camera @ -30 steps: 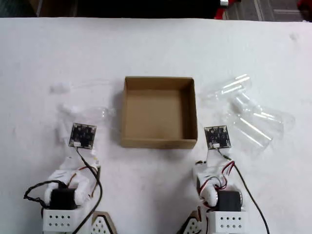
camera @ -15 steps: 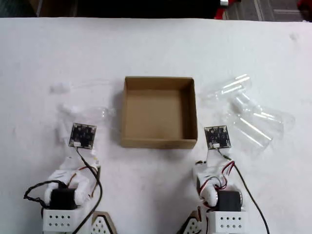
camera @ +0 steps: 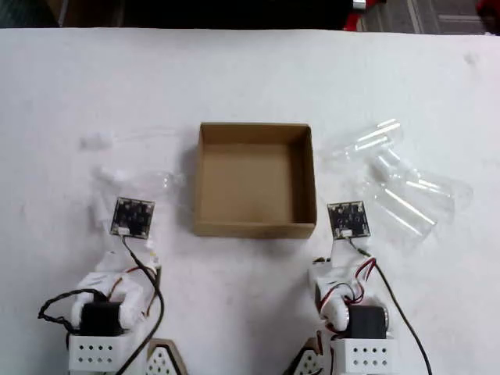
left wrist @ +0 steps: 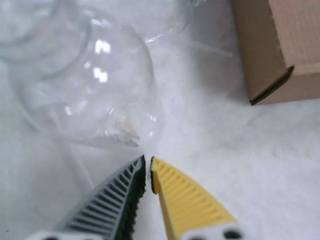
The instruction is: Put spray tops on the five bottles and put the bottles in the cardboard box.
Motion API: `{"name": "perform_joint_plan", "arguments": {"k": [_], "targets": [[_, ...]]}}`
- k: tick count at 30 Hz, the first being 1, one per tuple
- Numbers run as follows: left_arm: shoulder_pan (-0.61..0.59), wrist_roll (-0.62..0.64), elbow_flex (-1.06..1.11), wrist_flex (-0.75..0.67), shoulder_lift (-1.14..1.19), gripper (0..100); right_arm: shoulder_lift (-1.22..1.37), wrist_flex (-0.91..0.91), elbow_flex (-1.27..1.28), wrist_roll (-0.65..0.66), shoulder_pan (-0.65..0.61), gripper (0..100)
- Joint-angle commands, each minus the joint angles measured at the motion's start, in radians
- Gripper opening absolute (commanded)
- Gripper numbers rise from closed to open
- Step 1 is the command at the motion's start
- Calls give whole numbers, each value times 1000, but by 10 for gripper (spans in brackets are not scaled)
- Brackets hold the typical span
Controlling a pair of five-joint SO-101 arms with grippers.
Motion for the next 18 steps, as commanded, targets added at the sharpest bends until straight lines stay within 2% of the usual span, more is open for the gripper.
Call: {"name": "perform_joint_plan", "arguments": {"k": [1, 18], "targets": [[7, -3, 0, -25, 1, 24, -7, 7, 8, -11, -4, 17], [7, -2, 0, -25, 1, 24, -7, 7, 8, -9, -12, 17]]}}
